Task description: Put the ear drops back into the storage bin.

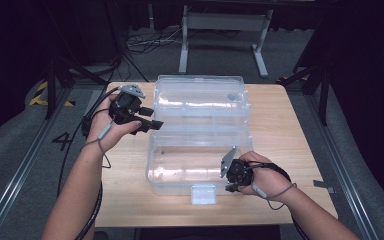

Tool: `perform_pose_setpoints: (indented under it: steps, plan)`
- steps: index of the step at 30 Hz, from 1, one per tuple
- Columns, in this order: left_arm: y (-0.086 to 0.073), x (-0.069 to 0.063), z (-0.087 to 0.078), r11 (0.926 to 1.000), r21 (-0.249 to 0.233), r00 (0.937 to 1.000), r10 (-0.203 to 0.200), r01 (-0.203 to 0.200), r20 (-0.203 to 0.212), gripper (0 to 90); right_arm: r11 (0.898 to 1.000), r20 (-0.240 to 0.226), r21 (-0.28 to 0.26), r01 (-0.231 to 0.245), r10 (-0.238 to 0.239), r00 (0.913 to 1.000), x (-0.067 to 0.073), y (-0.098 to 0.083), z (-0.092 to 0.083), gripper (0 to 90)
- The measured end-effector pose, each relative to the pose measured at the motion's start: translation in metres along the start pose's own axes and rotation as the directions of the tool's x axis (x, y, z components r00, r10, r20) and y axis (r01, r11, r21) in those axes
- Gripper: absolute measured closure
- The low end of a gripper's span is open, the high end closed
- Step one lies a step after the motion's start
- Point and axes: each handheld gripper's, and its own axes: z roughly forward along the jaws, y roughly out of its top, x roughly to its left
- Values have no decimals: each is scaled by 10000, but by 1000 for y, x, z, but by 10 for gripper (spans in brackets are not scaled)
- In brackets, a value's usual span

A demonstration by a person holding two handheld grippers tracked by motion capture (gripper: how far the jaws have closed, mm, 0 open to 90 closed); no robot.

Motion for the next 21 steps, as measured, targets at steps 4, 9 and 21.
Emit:
perform_pose_setpoints:
  steps: [4, 9, 21]
  plan:
    - [10, 0, 4, 9999, -40, 9998, 140, -139, 129, 385, 9999, 24, -167, -35, 35, 10000, 0, -2, 0, 851]
    - [23, 1, 10, 9997, -15, 9996, 228, -227, 161, 388, 9998, 20, -186, -32, 32, 10000, 0, -2, 0, 852]
    - [53, 5, 26, 9976, 284, 9978, 622, -629, 249, 392, 9994, -29, -335, 63, -64, 10000, -1, -4, 0, 851]
